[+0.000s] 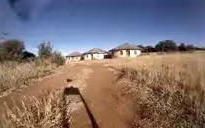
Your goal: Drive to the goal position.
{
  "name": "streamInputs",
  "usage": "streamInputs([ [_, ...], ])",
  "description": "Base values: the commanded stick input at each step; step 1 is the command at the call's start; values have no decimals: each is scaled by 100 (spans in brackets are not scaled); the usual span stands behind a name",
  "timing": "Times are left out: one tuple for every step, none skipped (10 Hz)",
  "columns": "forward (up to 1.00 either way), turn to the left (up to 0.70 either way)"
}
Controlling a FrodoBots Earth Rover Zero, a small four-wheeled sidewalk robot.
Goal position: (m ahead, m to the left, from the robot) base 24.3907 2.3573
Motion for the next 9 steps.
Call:
streamInputs([
  [50,0],
  [50,0],
  [50,0],
  [50,0],
  [50,0],
  [50,0],
  [50,0],
  [50,0],
  [50,0],
])
